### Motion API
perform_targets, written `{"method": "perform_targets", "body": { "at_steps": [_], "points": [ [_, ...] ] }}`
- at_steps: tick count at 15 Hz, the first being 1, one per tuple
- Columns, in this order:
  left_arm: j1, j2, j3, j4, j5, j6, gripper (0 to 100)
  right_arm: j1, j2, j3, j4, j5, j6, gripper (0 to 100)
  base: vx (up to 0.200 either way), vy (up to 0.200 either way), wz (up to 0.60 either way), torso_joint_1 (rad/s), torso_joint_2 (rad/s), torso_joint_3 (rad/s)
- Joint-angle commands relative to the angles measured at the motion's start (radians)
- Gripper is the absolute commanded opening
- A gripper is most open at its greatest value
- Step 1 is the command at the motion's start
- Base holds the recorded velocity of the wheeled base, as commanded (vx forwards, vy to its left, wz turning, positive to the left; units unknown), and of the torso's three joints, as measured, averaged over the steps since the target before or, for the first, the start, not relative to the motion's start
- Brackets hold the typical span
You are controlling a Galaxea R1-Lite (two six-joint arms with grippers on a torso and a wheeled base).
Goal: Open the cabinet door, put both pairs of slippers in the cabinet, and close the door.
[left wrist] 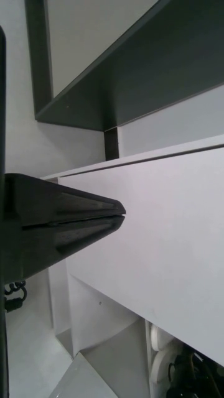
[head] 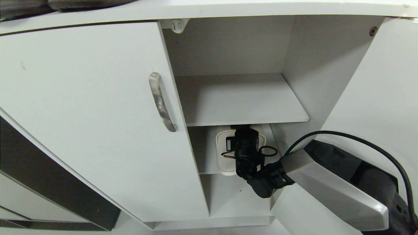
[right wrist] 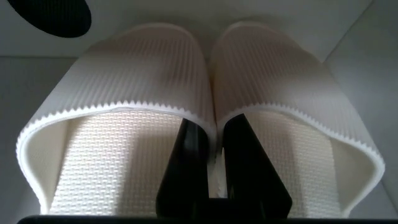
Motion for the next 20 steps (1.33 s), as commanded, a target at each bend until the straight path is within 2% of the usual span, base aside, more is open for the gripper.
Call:
{"method": "perform_targets", "body": {
  "at_steps": [1,5,6,9,13,20],
  "points": [
    [0.000,0.000,0.000,0.000,0.000,0.000,0,-0.001,0.013,-0.007,0.000,-0.001,0.000,0,0.000,0.000,0.00,0.000,0.00,0.000],
    [0.000,0.002,0.000,0.000,0.000,-0.001,0,-0.002,0.016,-0.005,-0.002,-0.001,0.001,0,0.000,0.000,0.00,0.000,0.00,0.000],
    [0.000,0.000,0.000,0.000,0.000,-0.001,0,-0.002,0.018,-0.005,-0.002,-0.001,0.001,100,0.000,0.000,0.00,0.000,0.00,0.000],
    [0.000,0.000,0.000,0.000,0.002,-0.001,0,-0.001,0.013,0.022,-0.003,-0.001,0.000,100,0.000,0.000,0.00,0.000,0.00,0.000],
    [0.000,0.000,0.000,0.000,0.000,-0.001,0,0.037,-0.064,0.153,-0.035,-0.007,0.000,100,0.000,0.000,0.00,0.000,0.00,0.000],
    [0.000,0.000,0.000,0.000,0.000,0.000,0,0.192,-0.370,0.697,-0.187,-0.047,-0.002,100,0.000,0.000,0.00,0.000,0.00,0.000]
  ]
}}
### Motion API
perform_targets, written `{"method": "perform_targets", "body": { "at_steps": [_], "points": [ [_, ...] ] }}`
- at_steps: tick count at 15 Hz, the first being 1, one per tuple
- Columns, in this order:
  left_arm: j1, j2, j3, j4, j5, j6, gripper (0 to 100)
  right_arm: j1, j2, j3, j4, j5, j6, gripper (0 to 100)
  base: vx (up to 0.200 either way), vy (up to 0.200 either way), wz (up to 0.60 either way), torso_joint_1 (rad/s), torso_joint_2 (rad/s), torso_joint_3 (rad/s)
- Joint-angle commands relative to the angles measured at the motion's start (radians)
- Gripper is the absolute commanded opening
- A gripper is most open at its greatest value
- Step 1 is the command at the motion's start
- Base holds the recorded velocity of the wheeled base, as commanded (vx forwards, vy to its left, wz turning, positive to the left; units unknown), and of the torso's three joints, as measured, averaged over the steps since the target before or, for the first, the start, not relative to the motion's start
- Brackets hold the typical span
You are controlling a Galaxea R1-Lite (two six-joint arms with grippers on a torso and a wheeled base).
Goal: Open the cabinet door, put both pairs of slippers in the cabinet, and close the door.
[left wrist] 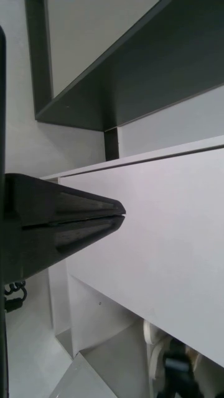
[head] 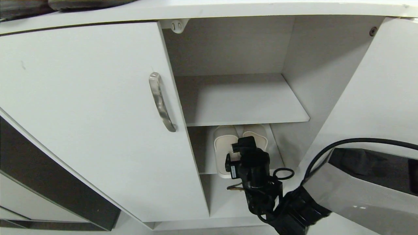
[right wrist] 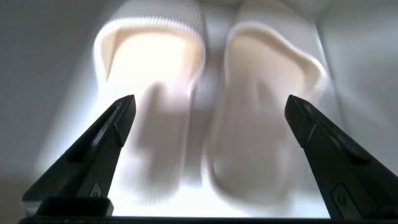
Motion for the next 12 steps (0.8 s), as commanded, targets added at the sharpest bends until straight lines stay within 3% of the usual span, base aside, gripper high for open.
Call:
{"method": "perform_targets", "body": {
  "at_steps": [1,4,9,12],
  "points": [
    [0.000,0.002,0.000,0.000,0.000,-0.001,0,0.097,-0.174,0.278,-0.099,0.004,-0.015,100,0.000,0.000,0.00,0.000,0.00,0.000],
    [0.000,0.000,0.000,0.000,0.000,0.000,0,0.106,-0.185,0.335,-0.188,0.030,-0.067,100,-0.133,0.000,0.00,0.000,0.00,0.002],
    [0.000,0.002,0.000,0.000,-0.001,0.003,0,0.105,-0.173,0.335,-0.189,0.030,-0.069,100,-0.200,0.000,0.00,0.001,0.00,0.002],
    [0.000,0.002,0.002,0.000,-0.001,0.013,0,0.105,-0.159,0.335,-0.191,0.030,-0.069,100,0.000,0.000,0.00,0.000,0.00,0.000]
  ]
}}
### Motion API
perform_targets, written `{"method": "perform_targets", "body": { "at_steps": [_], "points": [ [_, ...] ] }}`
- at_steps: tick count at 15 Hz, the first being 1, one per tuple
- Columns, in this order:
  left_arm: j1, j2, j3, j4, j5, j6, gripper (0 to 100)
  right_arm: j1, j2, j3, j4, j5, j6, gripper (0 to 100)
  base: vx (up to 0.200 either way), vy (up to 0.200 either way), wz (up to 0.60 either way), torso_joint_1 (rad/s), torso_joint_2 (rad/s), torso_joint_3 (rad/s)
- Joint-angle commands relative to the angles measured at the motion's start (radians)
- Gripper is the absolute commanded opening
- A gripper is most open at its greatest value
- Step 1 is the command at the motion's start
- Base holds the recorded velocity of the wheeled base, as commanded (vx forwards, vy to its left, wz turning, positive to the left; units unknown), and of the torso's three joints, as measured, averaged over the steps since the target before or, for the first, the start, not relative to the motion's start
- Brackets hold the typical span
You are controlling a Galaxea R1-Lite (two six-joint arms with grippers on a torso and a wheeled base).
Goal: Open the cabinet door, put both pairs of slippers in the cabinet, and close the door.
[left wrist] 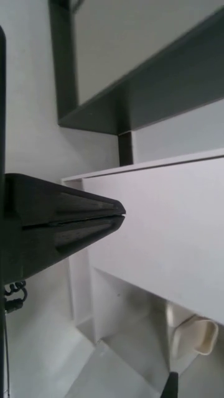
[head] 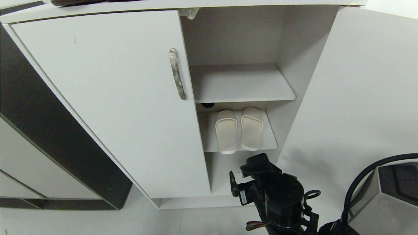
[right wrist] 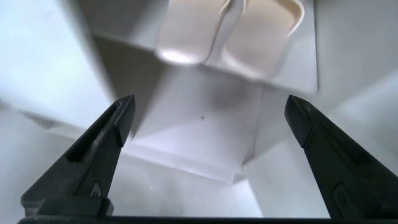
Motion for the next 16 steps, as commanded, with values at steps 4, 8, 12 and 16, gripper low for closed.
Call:
{"method": "perform_targets", "body": {
  "at_steps": [4,8,12,16],
  "points": [
    [0.001,0.002,0.001,0.000,-0.002,0.006,0,-0.001,0.014,0.000,-0.019,0.000,0.000,100,0.000,0.000,0.00,0.000,0.00,0.000],
    [0.001,0.002,0.001,0.000,-0.002,0.005,0,-0.001,0.014,0.009,-0.022,0.000,0.000,100,0.000,0.000,0.00,-0.001,0.00,0.027],
    [-0.001,0.002,0.001,0.002,-0.002,0.005,0,-0.009,0.009,0.007,-0.022,0.000,0.000,100,0.000,0.000,0.00,0.002,0.00,0.184],
    [0.001,0.002,0.001,0.002,-0.003,0.005,0,-0.032,-0.028,0.032,-0.014,0.008,-0.002,100,0.000,0.000,0.00,0.001,0.00,0.196]
  ]
}}
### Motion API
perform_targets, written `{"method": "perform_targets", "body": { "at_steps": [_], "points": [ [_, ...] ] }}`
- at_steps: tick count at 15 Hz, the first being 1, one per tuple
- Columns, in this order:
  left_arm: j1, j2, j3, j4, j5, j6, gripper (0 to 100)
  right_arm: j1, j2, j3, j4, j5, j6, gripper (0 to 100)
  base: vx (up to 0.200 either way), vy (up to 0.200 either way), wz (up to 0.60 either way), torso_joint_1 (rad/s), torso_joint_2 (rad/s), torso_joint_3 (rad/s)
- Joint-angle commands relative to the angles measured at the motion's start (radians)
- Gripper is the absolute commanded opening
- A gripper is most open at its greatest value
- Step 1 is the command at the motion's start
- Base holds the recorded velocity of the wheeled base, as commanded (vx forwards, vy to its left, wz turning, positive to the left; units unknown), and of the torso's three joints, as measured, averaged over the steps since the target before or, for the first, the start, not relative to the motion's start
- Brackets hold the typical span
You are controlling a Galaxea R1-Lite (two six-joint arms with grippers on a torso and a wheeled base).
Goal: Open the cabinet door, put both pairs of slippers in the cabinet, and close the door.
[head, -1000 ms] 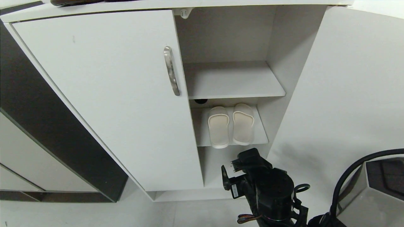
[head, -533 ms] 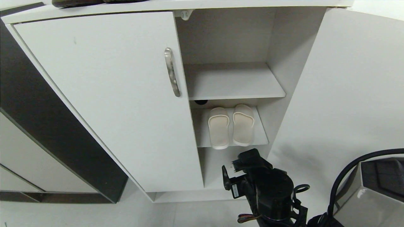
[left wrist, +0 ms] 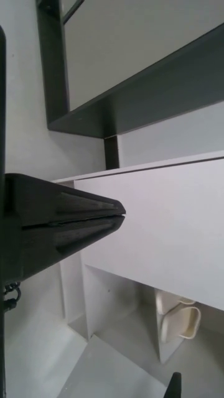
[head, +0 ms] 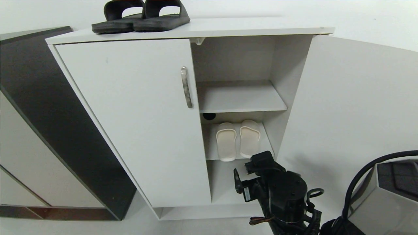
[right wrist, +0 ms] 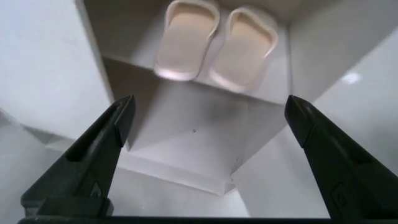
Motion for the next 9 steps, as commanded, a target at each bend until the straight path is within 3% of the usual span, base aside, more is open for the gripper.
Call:
{"method": "perform_targets", "body": {
  "at_steps": [1,2,3,4,7,9],
  "points": [
    [0.000,0.002,0.000,0.000,-0.001,0.000,0,-0.003,-0.050,0.036,0.004,0.045,-0.001,100,0.000,0.000,0.00,0.002,0.01,0.203],
    [0.001,0.002,0.000,0.000,0.001,0.000,0,-0.002,-0.058,0.042,0.004,0.057,0.000,100,0.000,0.000,0.00,-0.002,0.00,0.207],
    [0.001,0.000,0.000,0.000,0.002,-0.002,0,0.009,-0.135,0.114,0.012,0.175,0.006,100,0.000,0.000,0.00,0.002,0.00,0.168],
    [0.001,0.002,0.000,0.000,0.001,0.000,0,0.026,-0.175,0.162,0.021,0.230,0.008,100,0.000,0.000,0.00,0.002,0.00,0.095],
    [0.001,0.002,0.000,0.000,-0.001,-0.005,0,0.104,-0.253,0.174,0.075,0.258,0.112,100,0.000,0.000,0.00,0.000,0.00,0.000],
    [0.001,0.002,-0.002,-0.002,-0.001,-0.011,0,0.104,-0.284,0.185,0.178,0.273,0.107,100,0.000,0.000,0.00,0.000,0.00,0.000]
  ]
}}
